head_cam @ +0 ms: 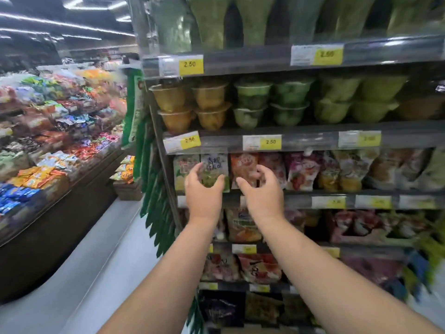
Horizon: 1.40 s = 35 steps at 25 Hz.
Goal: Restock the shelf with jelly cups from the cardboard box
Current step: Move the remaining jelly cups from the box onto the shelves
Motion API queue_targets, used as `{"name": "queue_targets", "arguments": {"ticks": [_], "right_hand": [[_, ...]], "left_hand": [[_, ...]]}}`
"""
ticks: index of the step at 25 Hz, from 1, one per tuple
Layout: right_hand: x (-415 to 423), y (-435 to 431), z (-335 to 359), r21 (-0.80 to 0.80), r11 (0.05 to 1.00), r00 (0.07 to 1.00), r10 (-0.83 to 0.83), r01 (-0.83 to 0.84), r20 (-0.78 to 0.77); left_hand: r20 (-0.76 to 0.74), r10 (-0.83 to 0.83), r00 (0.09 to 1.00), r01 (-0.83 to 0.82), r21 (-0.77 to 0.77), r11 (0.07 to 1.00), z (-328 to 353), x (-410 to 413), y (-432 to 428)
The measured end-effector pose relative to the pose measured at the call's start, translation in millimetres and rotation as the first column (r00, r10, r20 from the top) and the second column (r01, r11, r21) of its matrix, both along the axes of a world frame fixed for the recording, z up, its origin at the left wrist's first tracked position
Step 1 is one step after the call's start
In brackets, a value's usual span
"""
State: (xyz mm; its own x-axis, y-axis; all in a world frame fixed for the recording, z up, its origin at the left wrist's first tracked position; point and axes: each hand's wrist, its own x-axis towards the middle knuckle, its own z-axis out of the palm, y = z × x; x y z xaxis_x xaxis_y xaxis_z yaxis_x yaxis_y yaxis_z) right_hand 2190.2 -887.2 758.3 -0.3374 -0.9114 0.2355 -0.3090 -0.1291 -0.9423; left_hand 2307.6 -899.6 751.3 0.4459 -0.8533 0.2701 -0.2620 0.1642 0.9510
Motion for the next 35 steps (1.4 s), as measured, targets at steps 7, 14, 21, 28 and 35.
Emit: {"name": "queue_targets", "arguments": {"ticks": [7, 14, 21, 28, 35], "right_hand": [[-118, 38, -91, 0.245, 0.969, 1.0, -0.015, 0.013, 0.008], [-202, 65, -230, 0.571, 0.817, 0.983, -0.161, 0.085, 0.084], [-233, 97, -401, 0.801, 0.567, 0.941, -0.338, 0.194, 0.011], [-230, 140, -603, 0.948, 0.306, 0.971, -0.237, 0.094, -0.02], [-216, 125, -813, 0.958, 0.287, 0.998, 0.044, 0.024, -0.039]], "left_hand": [[-0.086, -0.171, 0.982, 0.187, 0.26, 0.947, -87, -110, 40], [-0.106, -0.318, 0.942, 0.314, 0.608, 0.729, -220, -166, 60], [-0.11, -0.476, 0.873, 0.341, 0.835, 0.432, -382, -182, 62], [-0.099, -0.555, 0.826, 0.22, 0.963, 0.156, -596, -185, 92], [-0.077, -0.65, 0.756, 0.148, 0.987, 0.056, -806, -212, 82]]}}
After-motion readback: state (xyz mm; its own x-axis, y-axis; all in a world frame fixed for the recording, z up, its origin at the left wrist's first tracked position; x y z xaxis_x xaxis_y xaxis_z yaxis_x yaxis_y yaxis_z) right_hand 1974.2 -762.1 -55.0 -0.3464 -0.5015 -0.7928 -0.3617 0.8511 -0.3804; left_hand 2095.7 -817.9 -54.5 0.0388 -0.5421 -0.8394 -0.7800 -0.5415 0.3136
